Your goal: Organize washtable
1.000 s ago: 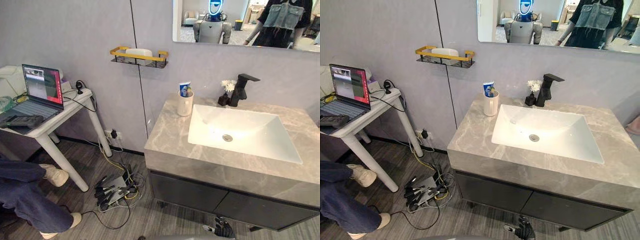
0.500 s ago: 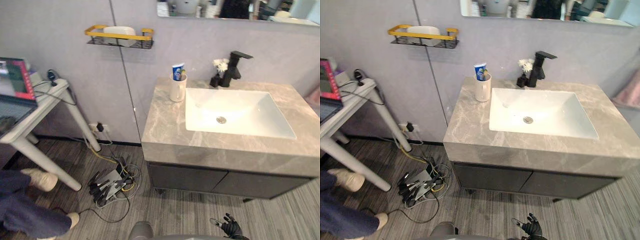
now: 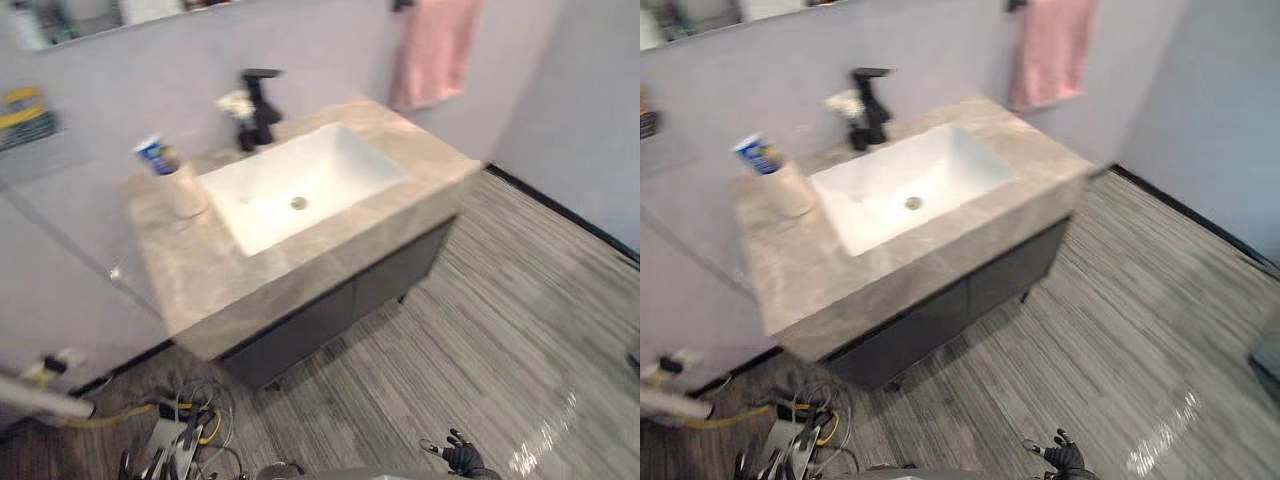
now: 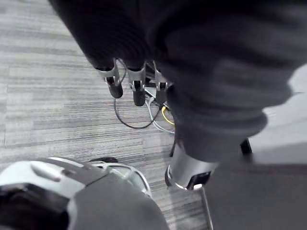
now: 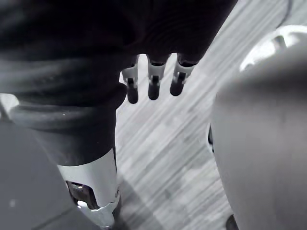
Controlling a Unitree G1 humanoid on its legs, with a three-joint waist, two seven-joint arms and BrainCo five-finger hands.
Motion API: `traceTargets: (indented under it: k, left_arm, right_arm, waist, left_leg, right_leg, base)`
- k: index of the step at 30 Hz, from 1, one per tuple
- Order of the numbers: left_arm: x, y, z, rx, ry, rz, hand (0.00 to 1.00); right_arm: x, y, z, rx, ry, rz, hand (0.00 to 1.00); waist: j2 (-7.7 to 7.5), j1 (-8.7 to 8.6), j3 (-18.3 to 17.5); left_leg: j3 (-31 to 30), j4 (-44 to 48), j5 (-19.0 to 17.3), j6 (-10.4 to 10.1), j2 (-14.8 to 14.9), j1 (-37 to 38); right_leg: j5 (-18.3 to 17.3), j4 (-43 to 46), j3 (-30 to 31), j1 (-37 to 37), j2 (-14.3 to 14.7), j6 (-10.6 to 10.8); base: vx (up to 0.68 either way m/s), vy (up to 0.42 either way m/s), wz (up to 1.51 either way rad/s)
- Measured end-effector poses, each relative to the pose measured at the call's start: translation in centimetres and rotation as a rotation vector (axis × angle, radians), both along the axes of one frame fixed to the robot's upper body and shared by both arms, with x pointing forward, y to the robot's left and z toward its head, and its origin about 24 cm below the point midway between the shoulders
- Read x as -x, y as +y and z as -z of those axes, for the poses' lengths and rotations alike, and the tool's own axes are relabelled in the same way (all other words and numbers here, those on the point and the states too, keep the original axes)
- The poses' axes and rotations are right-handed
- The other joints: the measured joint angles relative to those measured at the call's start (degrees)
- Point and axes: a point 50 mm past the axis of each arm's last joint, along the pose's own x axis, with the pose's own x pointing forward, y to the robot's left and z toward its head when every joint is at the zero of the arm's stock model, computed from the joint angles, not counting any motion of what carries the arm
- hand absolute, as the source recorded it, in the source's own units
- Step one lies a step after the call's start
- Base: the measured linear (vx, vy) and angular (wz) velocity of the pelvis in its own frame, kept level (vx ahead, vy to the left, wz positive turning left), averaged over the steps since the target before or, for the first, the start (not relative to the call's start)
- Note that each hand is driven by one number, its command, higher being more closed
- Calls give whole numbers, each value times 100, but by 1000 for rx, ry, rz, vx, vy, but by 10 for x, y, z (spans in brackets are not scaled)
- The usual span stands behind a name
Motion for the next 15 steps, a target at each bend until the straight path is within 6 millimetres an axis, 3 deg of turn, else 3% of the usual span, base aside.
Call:
traceTargets:
  k: [1, 2, 3, 4, 5, 6, 8, 9, 10, 11, 12, 13, 15]
  left_arm:
    - [6, 3, -1, -10, 5, -16, 0]
    - [10, 4, 0, -11, 15, -18, 0]
    - [11, -2, 1, 6, 17, -15, 0]
    - [11, -1, 0, 5, 14, -15, 0]
    - [11, -1, 0, 4, 13, -14, 0]
    - [11, -4, 1, 12, 13, -10, 0]
    - [12, -7, 1, 18, 17, -2, 0]
    - [11, -8, 1, 24, 15, -11, 0]
    - [12, -9, 2, 27, 17, -15, 0]
    - [11, -3, 1, 12, 16, -21, 0]
    - [8, -2, 1, 7, 8, -20, 0]
    - [3, 1, -1, -4, -8, -17, 0]
    - [-4, 6, -3, -21, -31, -2, 0]
  right_arm:
    - [-3, 4, 0, -4, -4, -42, 0]
    - [-4, 3, -1, 1, -4, -65, 0]
    - [-8, -1, -2, 17, -9, -89, 0]
    - [-6, -6, -2, 28, 3, -95, 0]
    - [-6, -9, -2, 35, 9, -97, 0]
    - [-9, -12, -3, 42, 7, -100, 0]
    - [-7, -13, -3, 37, 15, -104, 0]
    - [-4, -14, -2, 30, 24, -103, 0]
    - [-2, -12, -1, 24, 27, -100, 0]
    - [1, -10, 0, 19, 31, -96, 0]
    - [3, -9, 0, 16, 34, -93, 0]
    - [2, -6, 1, 6, 30, -88, 0]
    - [4, 0, 2, -15, 26, -68, 0]
  waist:
    - [-4, 11, 49]
    - [64, 6, 103]
    - [-12, -11, 62]
    - [19, 4, 87]
    - [42, 18, 133]
    - [89, 11, 255]
    - [181, -1, 325]
    - [254, 13, 380]
    - [198, -20, 377]
    - [182, -48, 381]
    - [139, -45, 382]
    - [90, -44, 403]
    - [-8, -187, 392]
  left_leg:
    - [-239, 799, 58, 164, 415, -17]
    - [-672, 1318, 217, 439, 594, -174]
    - [-1638, 1534, -76, 288, 354, -438]
    - [-2380, 1332, -422, 47, -105, -538]
    - [-2832, 1162, -582, -52, -403, -582]
    - [-3558, 711, -746, -142, -933, -633]
    - [-4523, -30, -741, -150, -1356, -629]
    - [-5168, -237, -804, -162, -1530, -602]
    - [-5206, -221, -944, -152, -1600, -541]
    - [-5512, -227, -1281, -167, -1959, -429]
    - [-5618, -205, -1350, -77, -2120, -372]
    - [-5541, -121, -1427, 67, -2239, -327]
    - [-4846, 4, -1523, 235, -2178, -349]
  right_leg:
    - [-108, 73, 502, -25, 205, -128]
    - [-125, 122, 860, -45, 331, -178]
    - [-111, 157, 1377, -50, 400, -234]
    - [-125, 229, 1797, -189, 420, -269]
    - [-116, 248, 2062, -229, 455, -282]
    - [-104, 307, 2590, -348, 536, -301]
    - [-105, 374, 3360, -574, 750, -298]
    - [-101, 394, 4041, -729, 998, -300]
    - [-99, 369, 4339, -774, 1042, -311]
    - [-56, 271, 4811, -830, 1091, -432]
    - [-82, 234, 5015, -887, 1109, -507]
    - [-82, 132, 5327, -924, 1133, -507]
    - [46, -39, 5714, -1106, 1141, -635]
  base:
    - [-126, -78, -187]
    - [-101, -20, -222]
    - [-36, 57, -206]
    - [-22, 106, -189]
    - [-8, 135, -209]
    - [-32, 170, -212]
    - [-58, 225, -260]
    - [-38, 265, -255]
    - [16, 347, -259]
    - [59, 240, -169]
    - [67, 321, -213]
    - [18, 411, -213]
    - [-9, 417, -203]
